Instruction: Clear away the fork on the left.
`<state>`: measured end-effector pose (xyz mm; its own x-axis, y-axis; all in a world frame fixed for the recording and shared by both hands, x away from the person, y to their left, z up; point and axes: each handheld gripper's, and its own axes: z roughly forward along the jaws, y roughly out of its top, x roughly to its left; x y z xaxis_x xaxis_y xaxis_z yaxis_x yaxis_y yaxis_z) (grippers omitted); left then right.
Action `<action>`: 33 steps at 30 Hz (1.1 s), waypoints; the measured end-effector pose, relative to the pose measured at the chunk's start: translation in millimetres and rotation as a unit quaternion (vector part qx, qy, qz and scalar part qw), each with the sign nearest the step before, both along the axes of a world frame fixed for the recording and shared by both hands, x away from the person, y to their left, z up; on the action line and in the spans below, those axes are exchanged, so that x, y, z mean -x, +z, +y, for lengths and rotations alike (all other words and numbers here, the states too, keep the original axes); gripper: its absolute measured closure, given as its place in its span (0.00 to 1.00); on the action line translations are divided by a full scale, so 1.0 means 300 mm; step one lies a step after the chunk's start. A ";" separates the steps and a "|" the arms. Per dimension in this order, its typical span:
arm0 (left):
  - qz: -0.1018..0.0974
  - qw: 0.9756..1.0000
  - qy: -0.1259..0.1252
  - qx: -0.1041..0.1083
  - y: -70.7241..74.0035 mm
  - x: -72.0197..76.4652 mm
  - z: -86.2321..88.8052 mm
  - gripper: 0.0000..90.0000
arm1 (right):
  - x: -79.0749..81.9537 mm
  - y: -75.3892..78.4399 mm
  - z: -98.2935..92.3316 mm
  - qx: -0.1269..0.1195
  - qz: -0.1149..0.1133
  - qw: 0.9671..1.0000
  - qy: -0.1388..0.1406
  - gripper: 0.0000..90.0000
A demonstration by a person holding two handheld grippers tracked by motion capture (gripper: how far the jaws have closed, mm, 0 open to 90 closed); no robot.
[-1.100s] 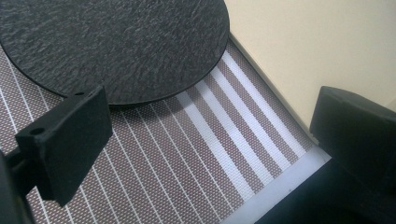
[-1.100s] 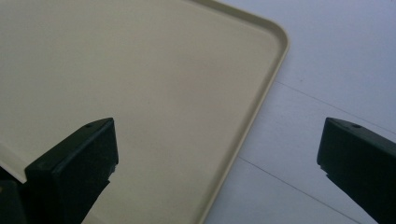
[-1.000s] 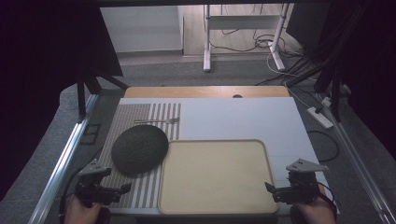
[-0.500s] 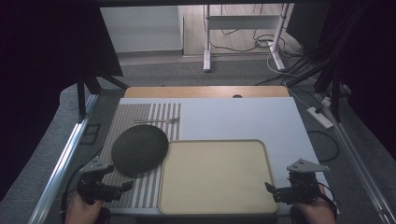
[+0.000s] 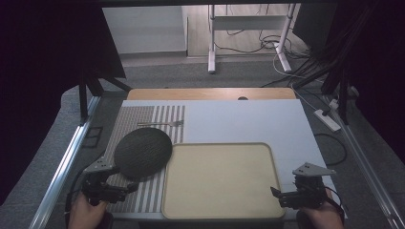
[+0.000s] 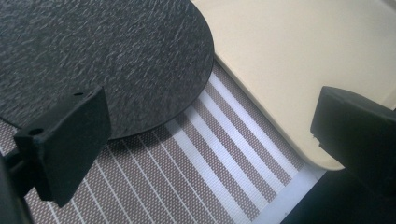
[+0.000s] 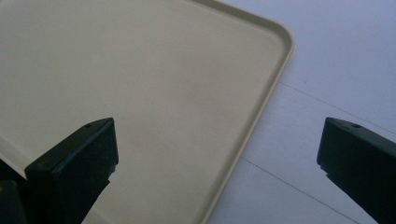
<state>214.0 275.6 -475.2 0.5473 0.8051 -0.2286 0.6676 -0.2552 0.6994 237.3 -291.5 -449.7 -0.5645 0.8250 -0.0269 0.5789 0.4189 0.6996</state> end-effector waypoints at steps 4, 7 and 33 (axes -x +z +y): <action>0.001 1.000 -0.001 -0.003 0.000 -0.019 -0.007 0.00 | 0.000 0.000 0.000 0.001 0.000 1.000 0.001 0.00; 0.004 1.000 -0.002 -0.005 -0.004 -0.026 -0.011 0.00 | 0.000 0.000 0.001 0.001 0.001 1.000 0.001 0.00; 0.026 0.999 0.018 -0.012 -0.016 -0.215 -0.015 0.00 | -0.003 -0.003 0.005 0.006 0.006 1.000 0.004 0.00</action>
<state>278.6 271.2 -480.2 0.5060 0.8293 -0.2370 0.7123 -0.2468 0.6571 238.1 -290.2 -450.6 -0.5720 0.8197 -0.0289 0.5839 0.4317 0.6875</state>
